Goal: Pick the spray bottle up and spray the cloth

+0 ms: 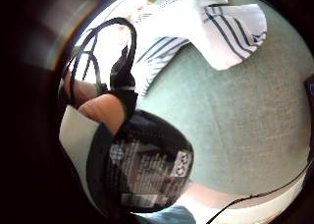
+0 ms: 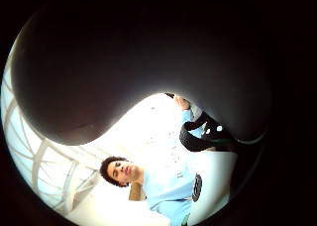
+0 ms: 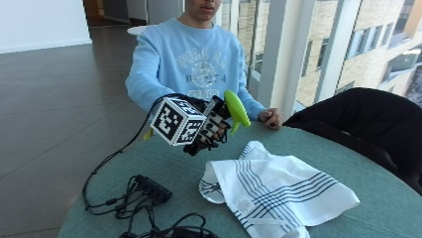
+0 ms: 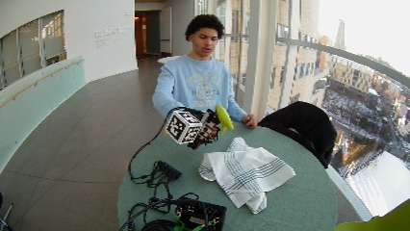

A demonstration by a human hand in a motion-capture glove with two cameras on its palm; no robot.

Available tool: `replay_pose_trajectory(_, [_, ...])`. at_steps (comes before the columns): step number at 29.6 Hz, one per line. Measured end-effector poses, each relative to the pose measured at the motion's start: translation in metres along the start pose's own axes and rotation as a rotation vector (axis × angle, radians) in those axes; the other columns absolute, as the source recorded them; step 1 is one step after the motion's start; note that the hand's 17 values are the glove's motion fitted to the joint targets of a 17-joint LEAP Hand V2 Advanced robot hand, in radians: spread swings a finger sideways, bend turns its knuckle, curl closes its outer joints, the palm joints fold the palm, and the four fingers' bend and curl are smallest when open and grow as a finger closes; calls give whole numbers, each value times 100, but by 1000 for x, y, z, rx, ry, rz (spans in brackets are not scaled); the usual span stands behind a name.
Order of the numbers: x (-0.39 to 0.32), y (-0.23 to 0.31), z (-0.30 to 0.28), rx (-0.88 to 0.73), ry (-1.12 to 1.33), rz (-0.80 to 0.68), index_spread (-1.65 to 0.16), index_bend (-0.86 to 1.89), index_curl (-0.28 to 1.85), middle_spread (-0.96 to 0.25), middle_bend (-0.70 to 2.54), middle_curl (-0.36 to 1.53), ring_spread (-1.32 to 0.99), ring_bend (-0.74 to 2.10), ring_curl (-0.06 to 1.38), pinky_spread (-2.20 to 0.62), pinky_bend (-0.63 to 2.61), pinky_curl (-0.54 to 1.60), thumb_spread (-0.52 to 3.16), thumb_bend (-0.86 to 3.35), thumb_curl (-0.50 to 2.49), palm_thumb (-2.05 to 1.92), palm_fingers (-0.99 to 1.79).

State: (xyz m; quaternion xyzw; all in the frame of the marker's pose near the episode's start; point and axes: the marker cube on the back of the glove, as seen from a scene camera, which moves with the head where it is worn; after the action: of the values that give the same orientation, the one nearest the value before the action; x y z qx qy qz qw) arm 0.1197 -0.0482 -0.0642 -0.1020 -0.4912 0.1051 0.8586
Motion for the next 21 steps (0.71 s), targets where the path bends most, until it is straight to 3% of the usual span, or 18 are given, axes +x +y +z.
replay_pose_trajectory(21, [-4, 0, 1, -8, 5, 9, -19, 14, 44, -9, 48, 52, -6, 68, 42, 20, 18, 29, 91, -2, 63, 92, 115])
